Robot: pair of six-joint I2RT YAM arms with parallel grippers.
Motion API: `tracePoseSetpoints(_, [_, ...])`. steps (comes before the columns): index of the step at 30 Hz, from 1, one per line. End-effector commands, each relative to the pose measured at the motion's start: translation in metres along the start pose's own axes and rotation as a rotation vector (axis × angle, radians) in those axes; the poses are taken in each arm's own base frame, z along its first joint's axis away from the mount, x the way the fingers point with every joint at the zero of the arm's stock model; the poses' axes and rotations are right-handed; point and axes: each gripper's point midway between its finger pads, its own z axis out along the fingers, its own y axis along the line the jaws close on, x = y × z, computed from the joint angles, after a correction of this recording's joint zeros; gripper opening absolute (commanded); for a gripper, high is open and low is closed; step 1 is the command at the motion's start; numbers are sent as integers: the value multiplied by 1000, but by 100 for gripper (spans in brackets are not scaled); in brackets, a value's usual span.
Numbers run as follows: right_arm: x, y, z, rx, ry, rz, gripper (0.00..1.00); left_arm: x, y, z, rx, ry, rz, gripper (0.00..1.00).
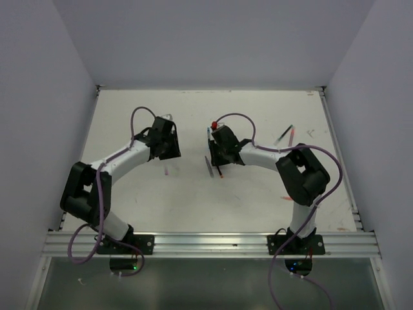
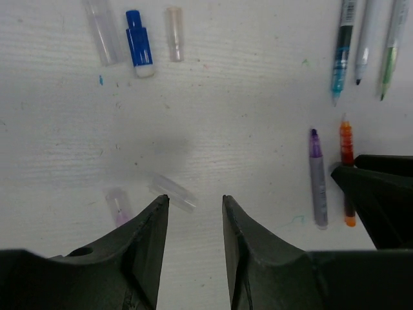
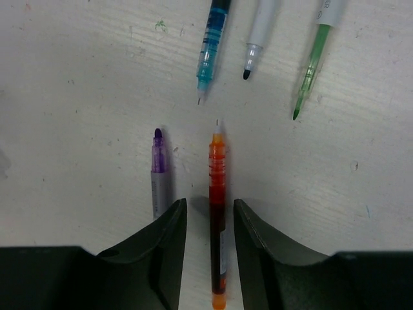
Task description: Open the pen caps
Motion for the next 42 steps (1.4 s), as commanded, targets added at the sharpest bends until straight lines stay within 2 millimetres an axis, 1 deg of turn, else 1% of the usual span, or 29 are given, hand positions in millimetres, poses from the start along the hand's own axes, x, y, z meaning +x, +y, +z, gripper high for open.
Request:
tracePoseSetpoints(1, [-41, 5, -24, -22, -102, 35, 39, -37, -23, -32, 71, -120, 35, 43])
tracePoseSetpoints(2, [-45, 0, -28, -9, -115, 40, 40, -41, -26, -38, 83, -136, 39, 44])
tracePoseSetpoints(3, [-57, -13, -36, 24, -151, 57, 41, -42, -30, -41, 100, -140, 46, 45])
tracePoseSetpoints(5, [-67, -33, -44, 78, -161, 75, 43, -46, -36, -48, 129, -159, 51, 48])
tracePoseSetpoints(6, [-81, -58, -50, 129, -187, 118, 45, -45, -43, -50, 160, -158, 58, 48])
tracePoseSetpoints(7, [-81, -74, -52, 167, -171, 138, 47, -46, -46, -53, 173, -167, 62, 49])
tracePoseSetpoints(8, [-86, -90, -56, 203, -177, 158, 48, -46, -47, -53, 178, -169, 65, 49])
tracePoseSetpoints(9, [-91, -116, -59, 258, -182, 193, 50, -43, -53, -55, 205, -162, 70, 50])
tracePoseSetpoints(10, [-96, -134, -66, 324, -189, 201, 54, -40, -59, -56, 223, -164, 80, 50])
tracePoseSetpoints(11, [-99, -149, -70, 367, -191, 212, 55, -38, -62, -56, 232, -164, 86, 50])
tracePoseSetpoints(12, [-107, -174, -75, 429, -201, 241, 56, -36, -68, -58, 251, -169, 95, 50])
tracePoseSetpoints(13, [-104, -185, -75, 447, -180, 257, 56, -34, -71, -59, 264, -170, 99, 51])
tracePoseSetpoints(14, [-105, -206, -77, 468, -180, 298, 56, -30, -73, -59, 271, -165, 102, 51])
tracePoseSetpoints(15, [-112, -212, -79, 461, -190, 320, 56, -29, -78, -60, 290, -170, 110, 51])
tracePoseSetpoints(16, [-109, -220, -73, 462, -166, 340, 56, -28, -79, -61, 299, -173, 111, 52])
tracePoseSetpoints(17, [-111, -226, -73, 471, -164, 352, 56, -24, -79, -59, 304, -166, 116, 52])
tracePoseSetpoints(18, [-111, -236, -72, 490, -157, 369, 56, -22, -81, -59, 312, -163, 118, 52])
tracePoseSetpoints(20, [-115, -246, -67, 521, -146, 388, 56, -21, -81, -58, 317, -162, 122, 53])
tracePoseSetpoints(22, [-119, -256, -70, 561, -145, 411, 56, -18, -81, -57, 317, -155, 126, 53])
tracePoseSetpoints(23, [-115, -261, -64, 580, -125, 417, 56, -19, -81, -57, 318, -156, 129, 53])
tracePoseSetpoints(24, [-113, -266, -63, 587, -118, 430, 55, -18, -80, -57, 316, -156, 131, 53])
tracePoseSetpoints(25, [-113, -268, -60, 588, -113, 445, 55, -18, -80, -58, 317, -159, 132, 54])
tracePoseSetpoints(27, [-106, -273, -52, 594, -89, 459, 54, -19, -80, -59, 317, -163, 136, 54])
tracePoseSetpoints(30, [-97, -280, -45, 614, -63, 462, 54, -20, -78, -58, 311, -170, 138, 55])
tracePoseSetpoints(35, [-92, -289, -43, 650, -59, 454, 53, -16, -75, -50, 297, -155, 142, 55])
tracePoseSetpoints(39, [-92, -303, -46, 687, -66, 468, 54, -11, -77, -45, 309, -138, 138, 55])
tracePoseSetpoints(42, [-90, -314, -42, 693, -57, 490, 54, -8, -77, -44, 316, -131, 137, 55])
